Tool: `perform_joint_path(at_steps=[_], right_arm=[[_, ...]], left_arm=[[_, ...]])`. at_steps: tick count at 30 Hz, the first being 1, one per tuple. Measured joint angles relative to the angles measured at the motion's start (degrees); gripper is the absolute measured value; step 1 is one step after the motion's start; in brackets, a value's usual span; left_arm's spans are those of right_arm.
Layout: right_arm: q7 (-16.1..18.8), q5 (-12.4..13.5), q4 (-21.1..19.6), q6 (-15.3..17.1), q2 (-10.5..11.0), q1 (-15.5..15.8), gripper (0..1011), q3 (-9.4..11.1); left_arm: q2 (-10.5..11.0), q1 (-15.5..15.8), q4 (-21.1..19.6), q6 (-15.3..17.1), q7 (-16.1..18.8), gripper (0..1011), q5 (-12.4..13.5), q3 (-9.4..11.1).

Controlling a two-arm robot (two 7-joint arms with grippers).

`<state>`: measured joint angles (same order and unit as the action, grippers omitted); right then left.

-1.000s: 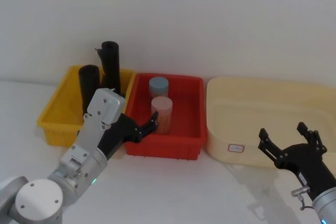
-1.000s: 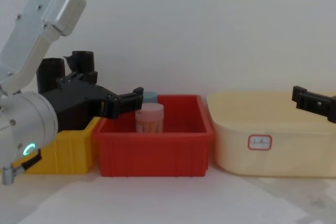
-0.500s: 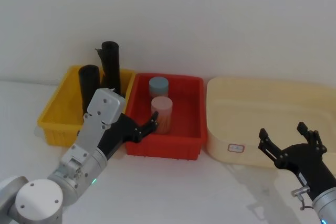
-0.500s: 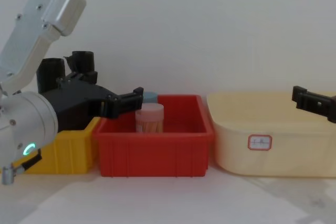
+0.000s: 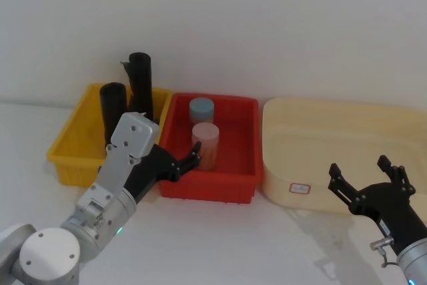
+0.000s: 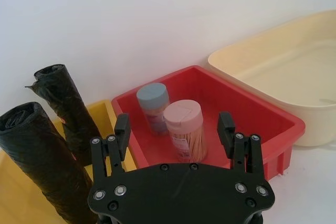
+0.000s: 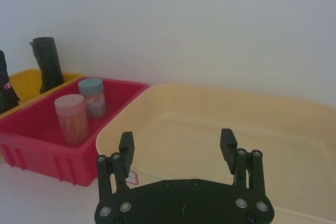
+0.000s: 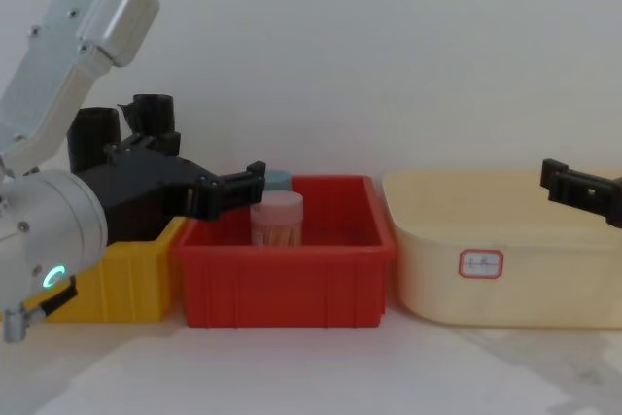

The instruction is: Pick up the garbage bag with the one hand and transfer it to the other hand.

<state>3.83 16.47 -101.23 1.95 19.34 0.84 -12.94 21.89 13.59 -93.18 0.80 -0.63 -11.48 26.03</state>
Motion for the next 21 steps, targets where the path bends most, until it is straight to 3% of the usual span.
perform_joint_path(at_steps=[21], right_arm=[[0.47, 0.03, 0.09, 0.14, 0.11, -0.24, 1000, -0.01]], left_arm=[[-0.05, 0.09, -0.29, 0.57, 0.0, 1001, 0.05, -0.03]])
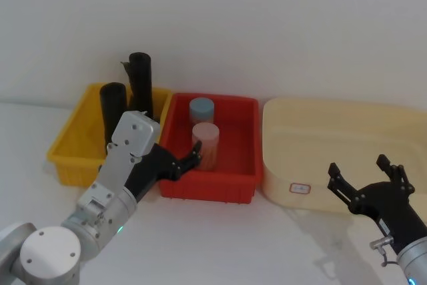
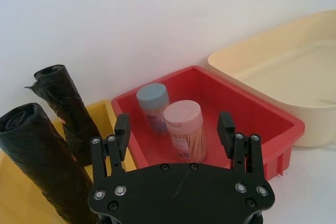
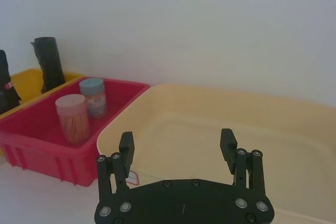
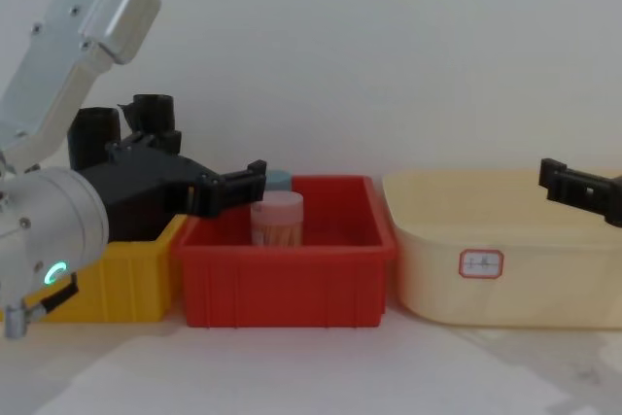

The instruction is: Pick up the garbage bag with the one hand and transfer it to the other hand.

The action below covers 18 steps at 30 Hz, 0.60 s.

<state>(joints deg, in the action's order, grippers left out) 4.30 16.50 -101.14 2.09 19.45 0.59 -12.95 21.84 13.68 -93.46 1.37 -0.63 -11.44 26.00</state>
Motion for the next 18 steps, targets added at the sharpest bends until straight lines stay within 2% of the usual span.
perform_joint_path(at_steps=[4, 9, 13, 18], right_arm=[[1.25, 0.34, 0.18, 0.4, 0.39, -0.57, 1000, -0.08], [4.12, 1.64, 0.41, 1.66, 1.1, -1.93, 1000, -0.17], [6.5, 3.16, 0.61, 3.06, 1.57, -3.36, 1000, -0.24], [9.26, 5.19, 1.08, 5.06, 1.96, -5.65, 1000, -0.49]], left_arm=[[0.16, 0.21, -1.23, 1.78, -0.15, 1001, -0.02, -0.14], [1.07, 0.37, -4.06, 5.72, -1.17, 1001, -0.72, -0.67], [2.66, -0.06, -7.84, 10.31, -2.35, 1001, -2.18, -1.96], [4.75, -1.52, -11.62, 14.48, -3.34, 1001, -3.84, -4.14]])
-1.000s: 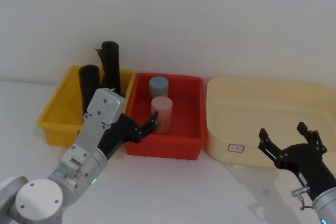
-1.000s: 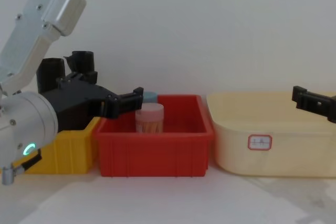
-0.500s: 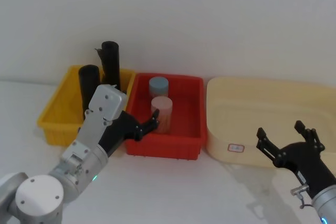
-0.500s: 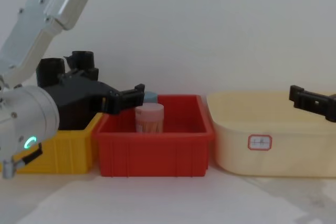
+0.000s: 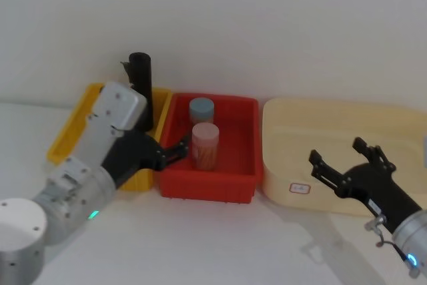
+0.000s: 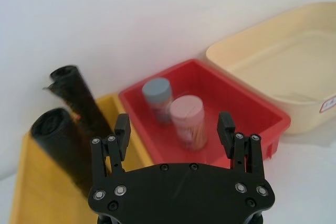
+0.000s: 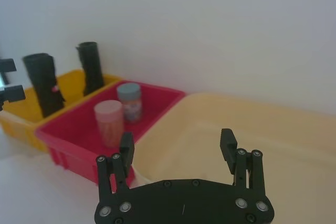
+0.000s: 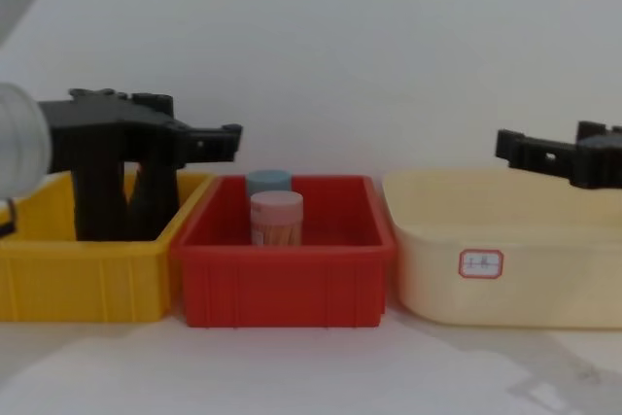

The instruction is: Pick up the garbage bag with the one hand and transfer it to the other hand.

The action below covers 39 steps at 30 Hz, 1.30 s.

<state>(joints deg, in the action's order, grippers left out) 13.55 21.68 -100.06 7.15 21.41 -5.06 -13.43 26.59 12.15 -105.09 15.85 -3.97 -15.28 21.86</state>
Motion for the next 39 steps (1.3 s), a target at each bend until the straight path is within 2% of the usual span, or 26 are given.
perform_joint_path(at_steps=[6, 7, 8, 10, 11, 19, 28, 39], right_arm=[[3.23, 2.45, 1.28, 2.54, 0.01, -3.35, 1000, -0.76], [3.78, 2.86, 1.61, 3.01, -0.08, -4.2, 1000, -1.03], [3.78, 2.86, 1.61, 3.01, -0.08, -4.2, 1000, -1.03], [5.13, 3.79, 2.4, 4.12, -0.37, -6.18, 1000, -1.66], [5.13, 3.79, 2.4, 4.12, -0.37, -6.18, 1000, -1.66], [7.73, 5.18, 4.96, 6.5, -1.64, -12.01, 1000, -3.98], [9.39, 5.96, 6.82, 8.33, -2.71, -16.24, 1000, -6.12], [10.78, 6.42, 8.6, 10.47, -3.69, -20.2, 1000, -8.69]], left_arm=[[2.55, -2.95, -4.3, 4.45, -0.49, 1001, -2.26, -4.3], [3.24, -3.96, -5.24, 5.46, -0.52, 1001, -2.92, -5.68], [3.24, -3.96, -5.24, 5.46, -0.52, 1001, -2.92, -5.68], [4.3, -5.75, -6.59, 6.98, -0.56, 1001, -4.0, -8.31], [4.53, -6.16, -6.85, 7.33, -0.58, 1001, -4.3, -8.91], [6.04, -10.22, -8.3, 10.52, -0.82, 1001, -7.41, -15.04], [5.91, -10.82, -6.19, 12.58, -1.44, 1001, -9.45, -17.5], [5.31, -7.73, -1.11, 14.4, -3.4, 1001, -10.56, -17.17]])
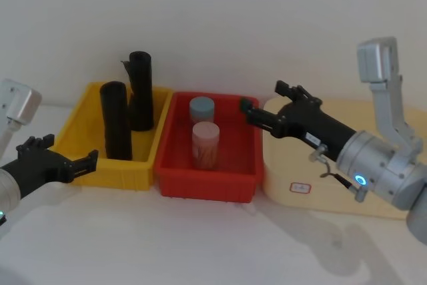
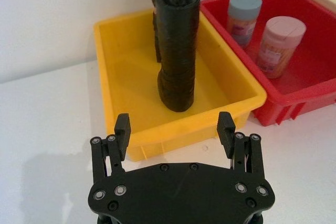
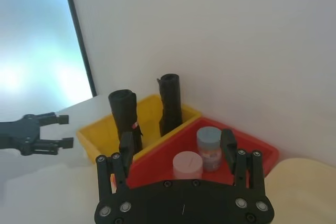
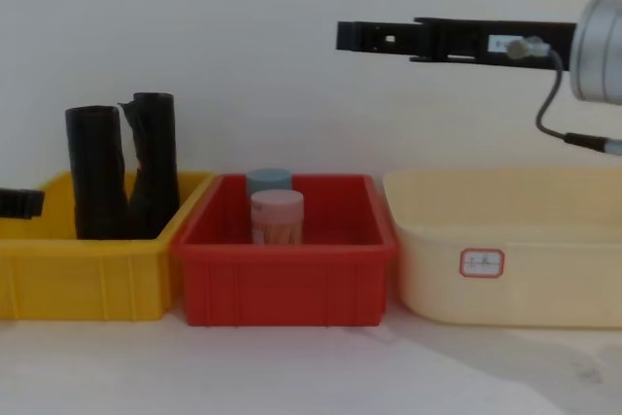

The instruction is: Pick up the garbage bag with the one hand and transfer it to the other hand.

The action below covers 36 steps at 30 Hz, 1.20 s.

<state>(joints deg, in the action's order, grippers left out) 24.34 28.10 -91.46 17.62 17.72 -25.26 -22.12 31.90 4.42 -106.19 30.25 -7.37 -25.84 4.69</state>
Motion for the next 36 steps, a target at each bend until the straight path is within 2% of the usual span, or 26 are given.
perform_joint_path(at_steps=[6, 13, 23, 36], right_arm=[[0.58, 0.13, 1.09, 0.74, -0.46, -1.71, 1000, -1.03], [1.43, 0.31, 2.84, 1.25, -1.01, -3.97, 1000, -2.43], [2.51, 0.65, 5.21, 1.41, -1.57, -6.49, 1000, -3.82], [3.45, 1.48, 6.99, 0.92, -1.52, -7.97, 1000, -4.33]], left_arm=[[-0.95, 2.0, 3.23, -0.24, -0.78, 1001, -0.17, 0.46], [-2.16, 3.49, 5.74, -3.01, -2.62, 1001, -0.89, 0.63], [-2.99, 5.38, 4.92, -4.35, -3.5, 1001, -1.42, 1.39], [-3.94, 8.86, 5.82, -2.87, -1.6, 1001, 1.33, 4.17]])
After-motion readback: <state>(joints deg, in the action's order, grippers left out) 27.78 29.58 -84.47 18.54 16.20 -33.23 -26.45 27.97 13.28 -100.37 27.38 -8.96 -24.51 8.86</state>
